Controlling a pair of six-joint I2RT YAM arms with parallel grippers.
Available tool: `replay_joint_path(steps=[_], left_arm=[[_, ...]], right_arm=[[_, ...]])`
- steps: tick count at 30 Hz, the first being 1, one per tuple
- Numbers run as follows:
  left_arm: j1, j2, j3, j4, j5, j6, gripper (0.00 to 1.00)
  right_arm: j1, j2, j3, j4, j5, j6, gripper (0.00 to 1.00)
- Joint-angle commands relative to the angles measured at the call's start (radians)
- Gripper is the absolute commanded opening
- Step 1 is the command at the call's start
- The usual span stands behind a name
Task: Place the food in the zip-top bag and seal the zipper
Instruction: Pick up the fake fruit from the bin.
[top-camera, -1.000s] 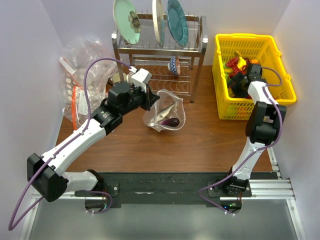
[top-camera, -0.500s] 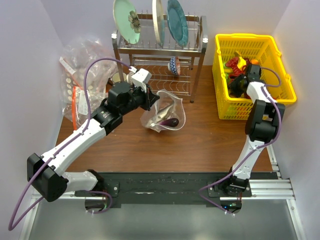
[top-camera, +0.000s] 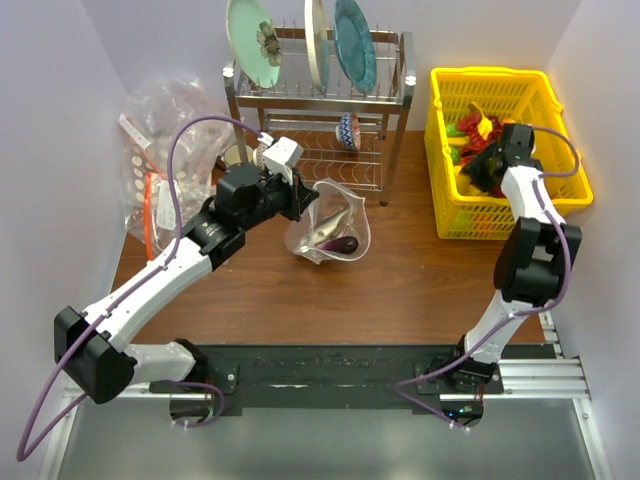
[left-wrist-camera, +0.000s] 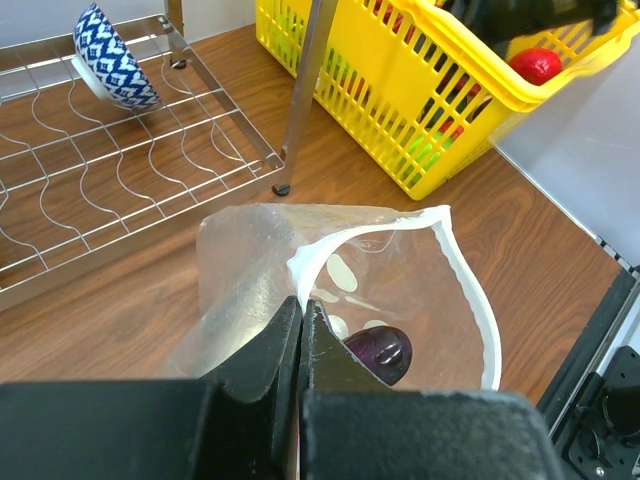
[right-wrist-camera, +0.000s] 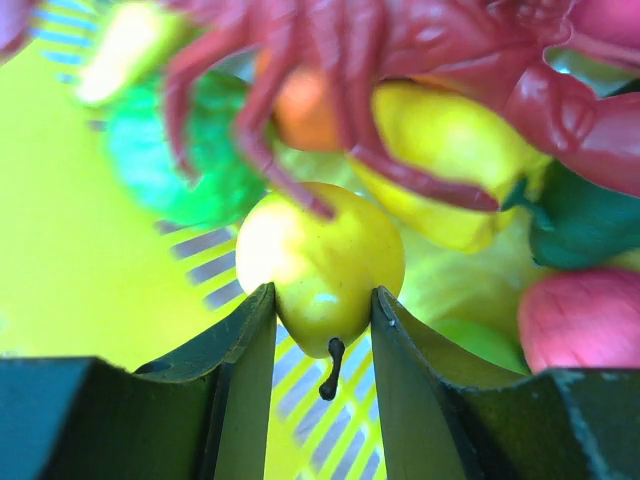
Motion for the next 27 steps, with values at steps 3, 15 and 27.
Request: replay_joint_path(steps=[3, 15, 27], left_arm=[[0.000, -0.024, -0.002, 0.059, -0.006, 0.025, 0.00], [0.000, -0.041, -0.004, 0.061, 0.003, 0.021, 0.00], [0.000, -0.033, 0.002, 0.053, 0.004, 0.022, 0.00]], right_arm=[[-0.007, -0.175, -0.024, 0.010, 0.126, -0.038, 0.33], [-0.019, -0.391, -0.004, -0.072, 0.154, -0.083, 0.32], [-0.018, -0.608, -0.061, 0.057, -0.134, -0.055, 0.32]])
